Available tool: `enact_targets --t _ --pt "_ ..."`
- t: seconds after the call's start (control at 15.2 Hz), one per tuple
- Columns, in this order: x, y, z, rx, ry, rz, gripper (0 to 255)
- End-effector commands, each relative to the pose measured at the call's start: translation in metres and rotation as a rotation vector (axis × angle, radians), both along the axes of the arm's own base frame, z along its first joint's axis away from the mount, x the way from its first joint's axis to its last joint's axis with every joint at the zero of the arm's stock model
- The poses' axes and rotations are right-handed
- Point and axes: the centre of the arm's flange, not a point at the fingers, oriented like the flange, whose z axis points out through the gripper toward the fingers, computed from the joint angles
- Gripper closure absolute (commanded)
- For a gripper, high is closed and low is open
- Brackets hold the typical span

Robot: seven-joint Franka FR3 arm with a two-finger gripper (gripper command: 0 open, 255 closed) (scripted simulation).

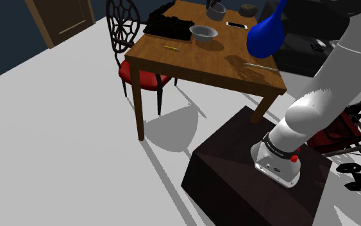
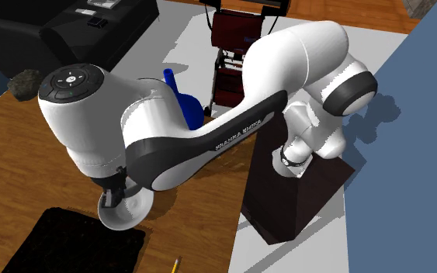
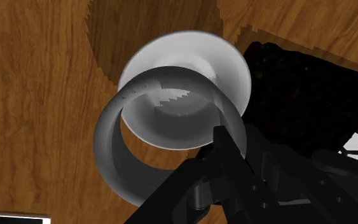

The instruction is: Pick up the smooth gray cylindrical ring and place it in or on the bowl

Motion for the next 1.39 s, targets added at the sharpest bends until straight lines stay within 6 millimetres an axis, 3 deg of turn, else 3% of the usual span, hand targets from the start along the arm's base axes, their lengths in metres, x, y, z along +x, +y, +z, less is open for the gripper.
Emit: enact_targets --t 0.0,0.66,1.19,1.25,1.32 --pt "0.000 0.001 -0.010 0.000 -0.001 0.000 255" --pt "0.000 0.001 -0.063 0.000 -0.001 0.000 255" --pt "0.000 0.001 -0.065 0.000 -0.001 0.000 255" --pt "0.000 0.001 -0.065 0.000 -0.001 0.000 0" --pt "0.000 0.001 -0.065 0.000 -0.001 0.000 0"
